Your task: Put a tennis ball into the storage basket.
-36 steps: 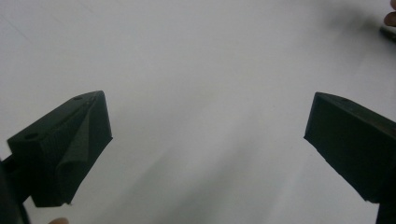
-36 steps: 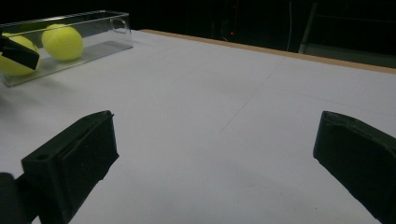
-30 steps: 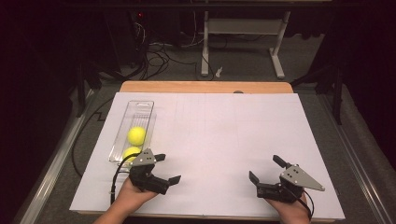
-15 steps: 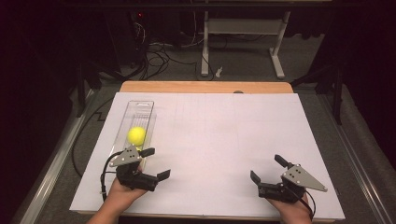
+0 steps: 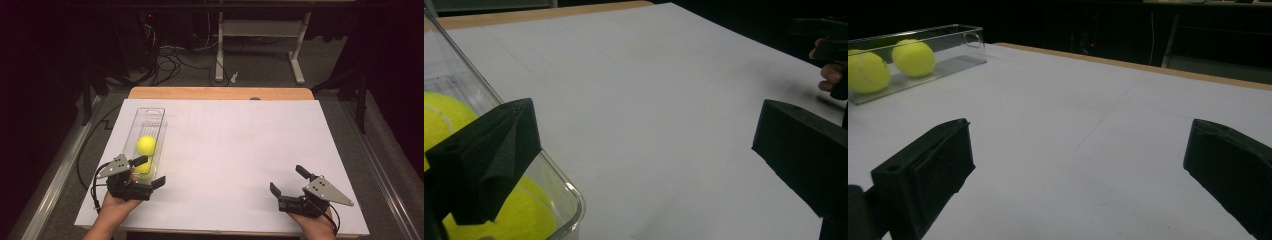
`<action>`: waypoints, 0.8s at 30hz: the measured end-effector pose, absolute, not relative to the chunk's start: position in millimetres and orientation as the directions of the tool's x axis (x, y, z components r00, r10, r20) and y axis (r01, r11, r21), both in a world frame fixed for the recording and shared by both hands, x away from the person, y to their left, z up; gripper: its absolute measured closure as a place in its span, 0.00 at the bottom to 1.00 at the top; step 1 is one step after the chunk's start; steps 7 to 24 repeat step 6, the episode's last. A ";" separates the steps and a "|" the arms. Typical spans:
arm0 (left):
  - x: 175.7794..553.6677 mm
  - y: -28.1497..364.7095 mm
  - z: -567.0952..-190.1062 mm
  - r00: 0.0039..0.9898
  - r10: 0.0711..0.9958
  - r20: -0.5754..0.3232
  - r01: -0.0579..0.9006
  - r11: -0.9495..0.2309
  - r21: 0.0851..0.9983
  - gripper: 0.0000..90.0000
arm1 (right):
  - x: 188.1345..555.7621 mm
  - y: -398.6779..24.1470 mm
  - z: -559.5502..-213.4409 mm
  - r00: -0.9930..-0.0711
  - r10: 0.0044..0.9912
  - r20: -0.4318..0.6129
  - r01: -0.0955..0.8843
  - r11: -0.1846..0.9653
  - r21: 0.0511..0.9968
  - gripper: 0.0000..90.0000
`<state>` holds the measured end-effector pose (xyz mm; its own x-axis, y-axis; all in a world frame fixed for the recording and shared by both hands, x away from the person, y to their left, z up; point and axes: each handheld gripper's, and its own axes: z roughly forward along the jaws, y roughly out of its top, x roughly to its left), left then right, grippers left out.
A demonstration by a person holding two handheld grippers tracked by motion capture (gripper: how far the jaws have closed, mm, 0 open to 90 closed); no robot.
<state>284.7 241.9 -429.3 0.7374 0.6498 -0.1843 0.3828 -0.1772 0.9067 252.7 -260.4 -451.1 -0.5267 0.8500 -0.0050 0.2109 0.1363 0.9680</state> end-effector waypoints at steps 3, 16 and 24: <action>284.1 244.1 -427.9 0.737 0.650 -0.187 0.374 -0.162 0.913 0.00 | 253.2 -260.2 -451.4 -0.530 0.848 -0.007 0.210 0.139 0.968 0.00; 285.0 246.2 -428.1 0.735 0.650 -0.195 0.380 -0.155 0.912 0.00 | 253.5 -260.0 -451.4 -0.531 0.847 -0.007 0.210 0.140 0.968 0.00; 285.0 246.2 -428.1 0.735 0.650 -0.195 0.380 -0.155 0.912 0.00 | 253.5 -260.0 -451.4 -0.531 0.847 -0.007 0.210 0.140 0.968 0.00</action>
